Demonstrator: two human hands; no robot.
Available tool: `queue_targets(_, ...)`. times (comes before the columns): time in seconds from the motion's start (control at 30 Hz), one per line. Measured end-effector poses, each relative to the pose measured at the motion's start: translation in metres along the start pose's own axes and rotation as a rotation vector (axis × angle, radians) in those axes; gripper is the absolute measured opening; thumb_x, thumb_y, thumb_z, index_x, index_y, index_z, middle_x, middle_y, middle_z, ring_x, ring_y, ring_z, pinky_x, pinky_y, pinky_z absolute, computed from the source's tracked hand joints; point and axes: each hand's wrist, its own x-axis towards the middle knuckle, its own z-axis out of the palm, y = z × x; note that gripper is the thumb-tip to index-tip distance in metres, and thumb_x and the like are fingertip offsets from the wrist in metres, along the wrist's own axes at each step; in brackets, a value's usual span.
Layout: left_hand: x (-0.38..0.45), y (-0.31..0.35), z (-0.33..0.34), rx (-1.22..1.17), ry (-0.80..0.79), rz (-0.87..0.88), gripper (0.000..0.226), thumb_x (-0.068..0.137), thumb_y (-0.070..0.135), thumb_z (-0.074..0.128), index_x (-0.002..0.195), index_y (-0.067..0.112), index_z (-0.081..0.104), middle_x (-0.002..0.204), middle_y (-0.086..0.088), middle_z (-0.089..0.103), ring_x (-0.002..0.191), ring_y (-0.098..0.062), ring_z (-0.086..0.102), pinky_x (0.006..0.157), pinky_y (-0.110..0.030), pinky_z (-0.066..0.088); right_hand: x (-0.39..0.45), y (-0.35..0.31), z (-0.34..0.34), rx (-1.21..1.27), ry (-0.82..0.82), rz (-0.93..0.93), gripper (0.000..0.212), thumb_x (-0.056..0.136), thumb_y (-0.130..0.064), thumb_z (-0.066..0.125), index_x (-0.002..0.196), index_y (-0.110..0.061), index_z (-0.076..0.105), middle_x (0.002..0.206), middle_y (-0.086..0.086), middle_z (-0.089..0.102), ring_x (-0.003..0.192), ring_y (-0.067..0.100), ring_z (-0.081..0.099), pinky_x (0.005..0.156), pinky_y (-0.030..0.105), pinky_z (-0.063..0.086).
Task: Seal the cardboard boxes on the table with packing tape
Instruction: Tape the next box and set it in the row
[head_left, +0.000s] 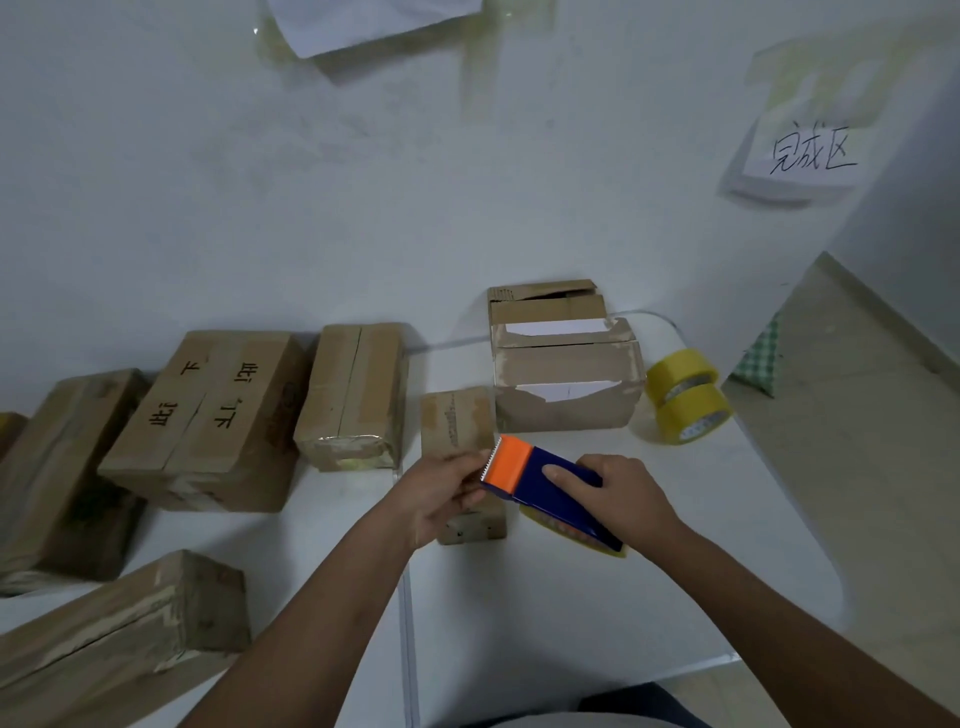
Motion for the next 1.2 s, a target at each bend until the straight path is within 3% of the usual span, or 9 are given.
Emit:
queue_targets(0.13, -0.003, -0.004, -0.006, -0.028, 0.014, 0.003, 0.019, 0.094, 0.022, 0.067, 0.109, 0.011, 0.071, 0.11, -0.013, 0.073, 0.104, -0.02, 0.068, 0.082, -0.027, 0.053, 0.001, -0.006, 0.001, -0.018, -0.045, -0.013, 0.047, 0.087, -0.063, 0.051, 0.103, -0.02, 0.062, 0.097, -0.007, 0.072, 0.08, 0.008, 0.067, 0.067, 0.015, 0.048)
queue_targets(0.3, -0.008, -0.016, -0.009, 0.001, 0.062, 0.04, 0.014, 0.099, 0.015, 0.06, 0.1, 0.011, 0.073, 0.095, -0.008, 0.074, 0.088, -0.015, 0.069, 0.065, -0.019, 0.054, 0.004, -0.013, 0.0, -0.112, -0.061, -0.043, 0.07, 0.077, -0.076, 0.03, 0.101, -0.02, 0.065, 0.089, -0.007, 0.07, 0.075, 0.007, 0.065, 0.063, 0.015, 0.046)
queue_targets(0.5, -0.012, -0.033, -0.011, 0.033, 0.185, 0.128, 0.019, 0.101, 0.017, 0.056, 0.103, 0.007, 0.073, 0.1, -0.011, 0.075, 0.094, -0.017, 0.069, 0.074, -0.023, 0.055, 0.012, -0.02, 0.004, -0.269, -0.066, -0.094, 0.065, 0.085, -0.076, 0.038, 0.093, -0.019, 0.069, 0.081, -0.006, 0.072, 0.068, 0.008, 0.065, 0.067, 0.023, 0.053)
queue_targets(0.63, -0.017, -0.034, -0.017, -0.019, 0.236, 0.183, 0.016, 0.099, 0.014, 0.058, 0.095, 0.006, 0.071, 0.085, -0.006, 0.075, 0.079, -0.012, 0.07, 0.068, -0.02, 0.055, 0.015, -0.025, 0.0, -0.327, -0.118, -0.135, 0.062, 0.085, -0.076, 0.039, 0.092, -0.022, 0.07, 0.079, -0.006, 0.071, 0.069, 0.008, 0.064, 0.061, 0.021, 0.049)
queue_targets(0.77, -0.018, -0.039, -0.031, -0.086, 0.288, 0.202, 0.015, 0.098, 0.013, 0.06, 0.093, 0.003, 0.07, 0.079, -0.006, 0.07, 0.077, -0.014, 0.065, 0.073, -0.022, 0.056, 0.018, -0.024, -0.001, -0.356, -0.16, -0.158, 0.062, 0.085, -0.076, 0.038, 0.09, -0.022, 0.068, 0.078, -0.007, 0.069, 0.07, 0.008, 0.064, 0.063, 0.022, 0.048)
queue_targets(0.87, -0.02, -0.045, -0.06, -0.149, 0.424, 0.216, 0.012, 0.096, 0.012, 0.063, 0.094, 0.003, 0.071, 0.08, -0.006, 0.069, 0.079, -0.015, 0.064, 0.074, -0.019, 0.054, 0.019, -0.013, -0.008, -0.399, -0.167, -0.138, 0.061, 0.084, -0.077, 0.042, 0.087, -0.023, 0.068, 0.076, -0.008, 0.068, 0.07, 0.008, 0.063, 0.064, 0.023, 0.048)
queue_targets(1.07, -0.019, -0.059, -0.065, -0.191, 0.436, 0.153, 0.014, 0.096, 0.016, 0.064, 0.1, 0.003, 0.068, 0.095, -0.009, 0.068, 0.09, -0.019, 0.065, 0.085, -0.027, 0.052, 0.025, -0.001, -0.013, -0.498, -0.131, -0.136, 0.063, 0.084, -0.079, 0.039, 0.078, -0.023, 0.066, 0.07, -0.007, 0.062, 0.067, 0.007, 0.059, 0.057, 0.022, 0.037)
queue_targets(1.2, -0.012, -0.065, -0.06, -0.216, 0.526, 0.186, 0.009, 0.093, 0.011, 0.067, 0.097, 0.003, 0.069, 0.1, -0.014, 0.069, 0.09, -0.02, 0.065, 0.079, -0.024, 0.052, 0.03, -0.004, -0.013, -0.535, -0.105, -0.138, 0.067, 0.081, -0.083, 0.036, 0.076, -0.024, 0.065, 0.069, -0.007, 0.061, 0.07, 0.009, 0.06, 0.058, 0.023, 0.038)
